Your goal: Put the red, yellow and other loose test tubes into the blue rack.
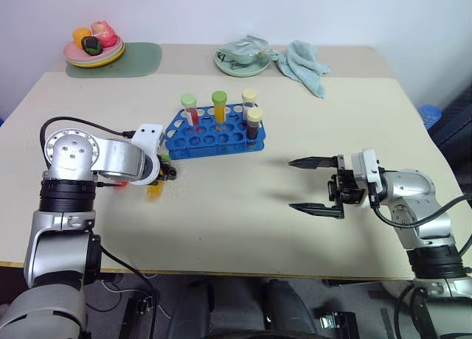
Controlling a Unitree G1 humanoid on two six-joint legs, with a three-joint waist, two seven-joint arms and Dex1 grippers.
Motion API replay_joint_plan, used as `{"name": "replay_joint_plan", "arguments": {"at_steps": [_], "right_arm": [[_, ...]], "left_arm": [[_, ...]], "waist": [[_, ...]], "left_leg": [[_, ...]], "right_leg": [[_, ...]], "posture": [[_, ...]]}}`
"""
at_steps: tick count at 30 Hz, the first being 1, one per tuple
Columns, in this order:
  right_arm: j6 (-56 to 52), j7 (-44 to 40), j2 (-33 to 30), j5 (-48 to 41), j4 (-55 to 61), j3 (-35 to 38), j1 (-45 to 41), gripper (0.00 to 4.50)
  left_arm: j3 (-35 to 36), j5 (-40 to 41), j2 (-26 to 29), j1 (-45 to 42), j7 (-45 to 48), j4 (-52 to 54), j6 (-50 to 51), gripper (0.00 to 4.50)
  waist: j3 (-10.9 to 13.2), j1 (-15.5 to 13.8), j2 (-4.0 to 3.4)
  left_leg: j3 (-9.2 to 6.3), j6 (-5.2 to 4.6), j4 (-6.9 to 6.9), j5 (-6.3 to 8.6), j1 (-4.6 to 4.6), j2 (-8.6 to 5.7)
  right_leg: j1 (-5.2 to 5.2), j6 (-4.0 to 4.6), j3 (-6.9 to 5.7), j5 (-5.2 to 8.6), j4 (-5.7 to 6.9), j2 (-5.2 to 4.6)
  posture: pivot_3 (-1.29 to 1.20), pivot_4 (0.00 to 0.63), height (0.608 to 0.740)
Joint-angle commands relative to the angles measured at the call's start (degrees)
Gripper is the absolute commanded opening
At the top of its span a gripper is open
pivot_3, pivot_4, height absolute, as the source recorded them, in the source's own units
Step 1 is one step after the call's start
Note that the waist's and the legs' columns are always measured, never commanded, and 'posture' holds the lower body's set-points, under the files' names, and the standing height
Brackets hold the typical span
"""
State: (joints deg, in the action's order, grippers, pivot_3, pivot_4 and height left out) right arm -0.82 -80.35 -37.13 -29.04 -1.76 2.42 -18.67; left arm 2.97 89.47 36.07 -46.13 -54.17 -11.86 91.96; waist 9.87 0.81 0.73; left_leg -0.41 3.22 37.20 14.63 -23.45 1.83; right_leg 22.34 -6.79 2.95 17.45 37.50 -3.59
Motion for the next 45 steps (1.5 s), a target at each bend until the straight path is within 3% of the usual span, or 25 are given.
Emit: {"name": "replay_joint_plan", "arguments": {"at_steps": [1, 2, 8, 12, 17, 22, 26, 29, 31, 35, 45], "right_arm": [[0.12, 0.34, 0.22, -1.00, 2.19, 0.51, -0.30, 4.50], [0.13, 0.37, 0.27, -0.97, 2.03, 0.46, -0.44, 4.50], [0.09, 0.53, 0.60, -0.78, 1.54, 0.10, -1.23, 4.50], [0.22, 0.23, 0.49, -0.69, 0.76, 0.09, -1.93, 4.50], [0.31, 0.27, 0.04, -0.69, 0.00, 0.71, -2.15, 4.50], [0.42, 0.48, 0.06, -0.60, -0.56, 0.94, -2.01, 4.50], [-0.70, 2.59, 0.19, -0.93, 0.86, 1.56, -0.73, 4.50], [-2.35, 6.73, 0.71, -2.13, 2.27, 3.63, -0.17, 4.50], [-3.39, 9.80, 1.14, -2.30, 3.29, 4.57, 0.26, 4.50], [-5.12, 14.38, 1.54, -2.37, 6.85, 5.49, 2.30, 4.50], [-6.59, 18.92, 0.35, -2.74, 13.89, 7.80, 8.25, 4.50]], "left_arm": [[1.30, 2.13, 0.98, 0.11, -3.53, 0.17, -1.16, 1.00], [1.26, 2.58, 1.03, 0.21, -4.36, 0.17, -1.62, 0.76], [-0.57, 7.72, 2.07, 1.32, -7.61, 1.65, -4.69, 0.74], [-2.60, 11.16, 4.13, 2.03, -4.65, 6.91, -6.67, 0.74], [-1.79, 5.35, 11.42, 7.30, 13.49, 30.91, -6.10, 0.74], [-1.85, -8.98, 14.91, 11.70, 29.59, 42.90, -14.27, 0.74], [-7.19, -34.70, 11.21, 16.14, 37.74, 46.48, -35.59, 0.74], [-12.35, -56.22, 4.72, 19.53, 39.99, 39.52, -58.69, 0.74], [-13.50, -63.60, 0.08, 20.55, 42.64, 33.59, -68.65, 0.74], [-14.32, -72.31, -8.46, 20.35, 48.76, 21.22, -83.73, 0.74], [-12.46, -76.24, -20.77, 19.02, 63.06, 6.69, -98.46, 0.74]], "waist": [[0.00, 0.01, 0.00], [0.00, -0.01, 0.00], [0.00, 0.01, 0.00], [0.00, -0.05, 0.00], [0.00, 0.16, 0.01], [0.00, -0.04, 0.01], [0.00, -0.31, 0.00], [-0.01, -0.38, -0.02], [0.00, -0.41, 0.00], [-0.02, -0.36, 0.00], [-0.01, -0.18, 0.01]], "left_leg": [[0.00, 0.00, 0.00, 0.00, 0.00, 0.00], [0.00, 0.00, 0.00, 0.00, 0.00, 0.00], [0.01, 0.04, 0.00, -0.02, 0.00, 0.00], [0.03, 0.06, 0.00, -0.03, 0.00, -0.01], [0.14, 0.14, -0.05, -0.08, -0.03, -0.01], [0.20, 0.21, -0.07, -0.12, 0.02, -0.01], [0.21, 0.21, -0.07, -0.12, 0.01, -0.03], [0.22, 0.20, -0.08, -0.11, 0.01, -0.04], [0.23, 0.19, -0.08, -0.11, -0.01, -0.04], [0.22, -0.04, -0.08, 0.02, -0.03, -0.02], [0.21, -0.36, -0.01, 0.20, -0.05, -0.02]], "right_leg": [[0.00, 0.00, 0.00, 0.00, 0.00, 0.00], [0.00, 0.00, 0.00, 0.00, 0.00, 0.00], [0.01, 0.00, 0.00, 0.00, 0.00, 0.00], [-0.01, 0.00, 0.00, 0.00, 0.00, -0.01], [0.01, 0.00, -0.01, 0.00, -0.03, 0.02], [-0.02, 0.02, 0.00, 0.01, -0.04, 0.06], [-0.10, 0.02, 0.00, 0.01, -0.17, 0.06], [-0.14, 0.03, 0.00, 0.00, -0.25, 0.05], [-0.13, 0.03, 0.00, 0.00, -0.27, 0.06], [-0.10, 0.03, 0.00, 0.00, -0.25, 0.07], [-0.10, 0.00, -0.01, -0.01, -0.21, 0.07]], "posture": [[0.00, 0.150, 0.740], [0.00, 0.150, 0.740], [0.00, 0.150, 0.740], [0.00, 0.150, 0.740], [0.00, 0.150, 0.740], [0.00, 0.150, 0.740], [0.00, 0.150, 0.740], [0.00, 0.150, 0.740], [0.00, 0.150, 0.740], [0.00, 0.150, 0.740], [0.00, 0.150, 0.740]]}}
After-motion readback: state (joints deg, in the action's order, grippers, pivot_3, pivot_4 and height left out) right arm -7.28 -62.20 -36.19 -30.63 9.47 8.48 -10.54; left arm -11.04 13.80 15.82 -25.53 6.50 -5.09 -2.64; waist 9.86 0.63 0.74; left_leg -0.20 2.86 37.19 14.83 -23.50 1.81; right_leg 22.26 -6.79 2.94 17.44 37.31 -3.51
